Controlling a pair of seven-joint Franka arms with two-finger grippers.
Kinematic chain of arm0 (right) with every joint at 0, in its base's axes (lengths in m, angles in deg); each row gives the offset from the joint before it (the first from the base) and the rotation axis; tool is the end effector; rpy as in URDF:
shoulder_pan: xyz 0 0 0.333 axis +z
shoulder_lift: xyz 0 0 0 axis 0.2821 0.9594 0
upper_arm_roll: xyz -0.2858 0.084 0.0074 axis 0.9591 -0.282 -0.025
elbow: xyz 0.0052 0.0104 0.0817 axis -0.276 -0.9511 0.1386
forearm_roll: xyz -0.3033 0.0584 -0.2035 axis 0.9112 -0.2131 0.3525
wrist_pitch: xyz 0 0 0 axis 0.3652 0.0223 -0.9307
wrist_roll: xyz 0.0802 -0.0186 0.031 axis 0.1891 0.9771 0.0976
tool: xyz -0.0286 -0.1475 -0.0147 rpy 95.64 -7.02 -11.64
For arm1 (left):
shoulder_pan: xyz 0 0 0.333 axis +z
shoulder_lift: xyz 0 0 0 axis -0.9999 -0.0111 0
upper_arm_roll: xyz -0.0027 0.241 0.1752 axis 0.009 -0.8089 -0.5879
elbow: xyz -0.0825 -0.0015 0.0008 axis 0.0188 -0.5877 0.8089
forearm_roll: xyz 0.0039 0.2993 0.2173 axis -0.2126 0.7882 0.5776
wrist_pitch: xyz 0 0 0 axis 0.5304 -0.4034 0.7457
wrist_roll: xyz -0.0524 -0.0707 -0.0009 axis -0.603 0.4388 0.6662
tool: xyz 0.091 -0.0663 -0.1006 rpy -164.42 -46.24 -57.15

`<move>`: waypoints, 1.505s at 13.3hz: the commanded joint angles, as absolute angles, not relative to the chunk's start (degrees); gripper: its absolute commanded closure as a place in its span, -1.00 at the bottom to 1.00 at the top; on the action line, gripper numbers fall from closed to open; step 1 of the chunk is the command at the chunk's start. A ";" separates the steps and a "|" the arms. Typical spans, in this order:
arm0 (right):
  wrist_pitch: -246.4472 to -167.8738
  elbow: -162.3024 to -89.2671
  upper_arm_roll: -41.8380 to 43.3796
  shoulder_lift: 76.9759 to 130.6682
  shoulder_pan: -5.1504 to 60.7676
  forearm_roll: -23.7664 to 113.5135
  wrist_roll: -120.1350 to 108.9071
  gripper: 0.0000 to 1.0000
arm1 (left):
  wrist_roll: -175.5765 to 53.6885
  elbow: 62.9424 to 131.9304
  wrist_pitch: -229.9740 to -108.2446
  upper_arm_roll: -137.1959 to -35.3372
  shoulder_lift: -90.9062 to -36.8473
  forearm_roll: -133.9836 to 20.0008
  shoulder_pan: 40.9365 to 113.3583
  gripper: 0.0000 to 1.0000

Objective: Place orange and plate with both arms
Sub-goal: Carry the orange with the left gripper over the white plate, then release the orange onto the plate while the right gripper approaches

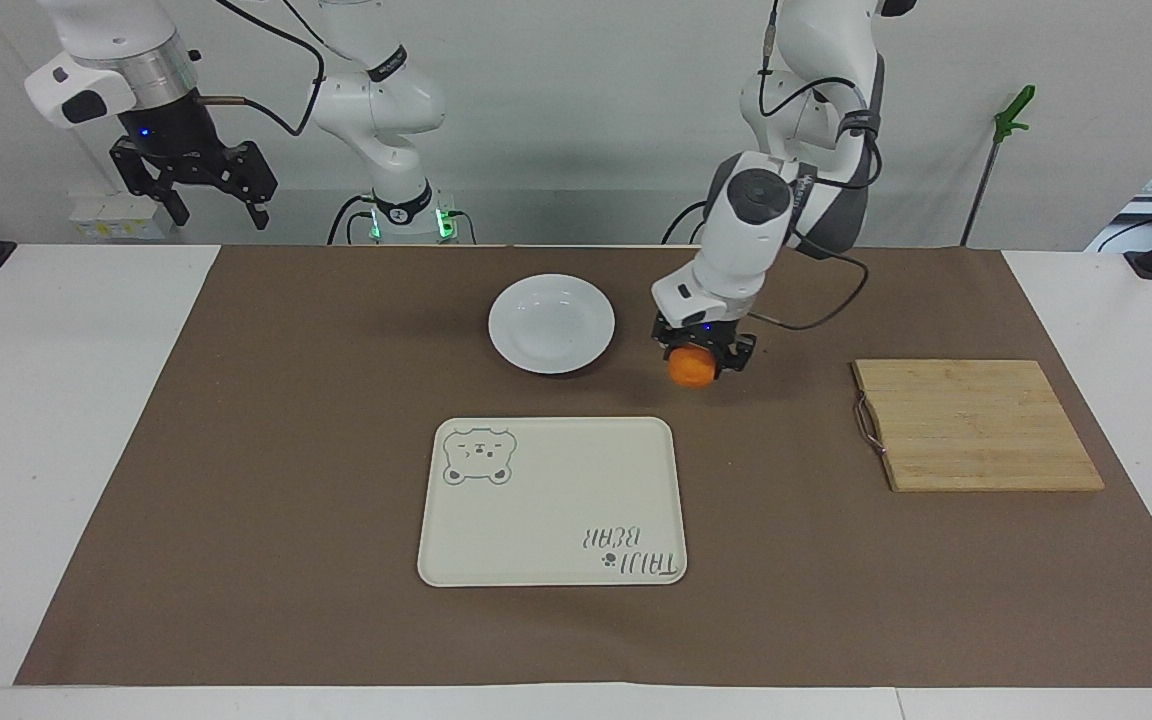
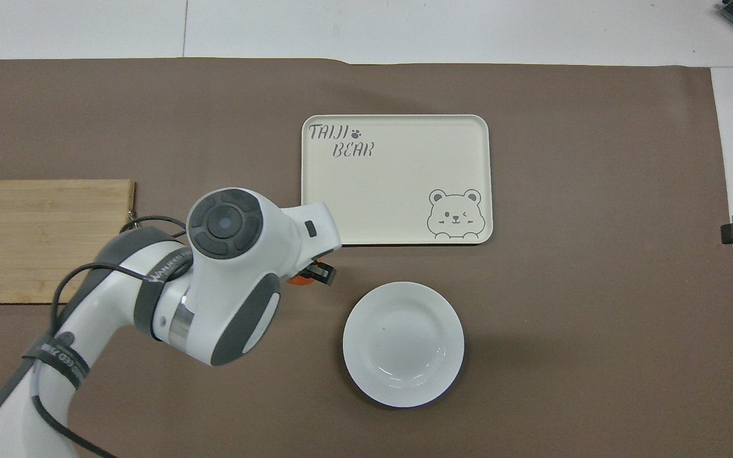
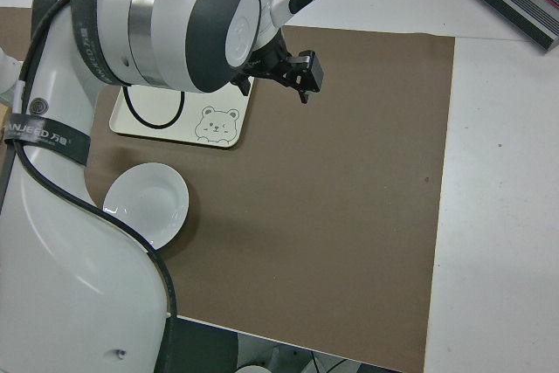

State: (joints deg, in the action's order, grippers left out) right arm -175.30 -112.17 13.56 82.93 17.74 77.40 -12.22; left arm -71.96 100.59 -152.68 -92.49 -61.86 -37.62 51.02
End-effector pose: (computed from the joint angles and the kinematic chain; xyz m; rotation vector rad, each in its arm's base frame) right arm 0.4924 -0.0442 0.6066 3.1154 -0.0792 0.0288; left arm 0.4594 -0.3344 0.3586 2.9675 -0.7328 0.0005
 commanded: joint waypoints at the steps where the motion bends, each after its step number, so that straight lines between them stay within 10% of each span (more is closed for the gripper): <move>1: -175.61 -113.35 13.24 81.71 17.61 77.84 -12.82 -1.00 | -65.08 101.88 -155.44 -93.69 -60.32 -38.71 43.95 1.00; 13: -175.61 -113.35 13.24 81.71 17.61 77.84 -12.82 -1.00 | -62.59 101.79 -161.60 -93.25 -65.68 -42.93 33.29 1.00; 15: -175.61 -113.35 13.24 81.71 17.61 77.84 -12.82 -1.00 | -62.68 101.97 -160.90 -93.25 -65.77 -42.93 32.07 0.74; 20: -175.61 -113.35 13.24 81.71 17.61 77.84 -12.82 -1.00 | -62.76 101.97 -157.91 -93.25 -65.51 -42.93 32.06 -0.63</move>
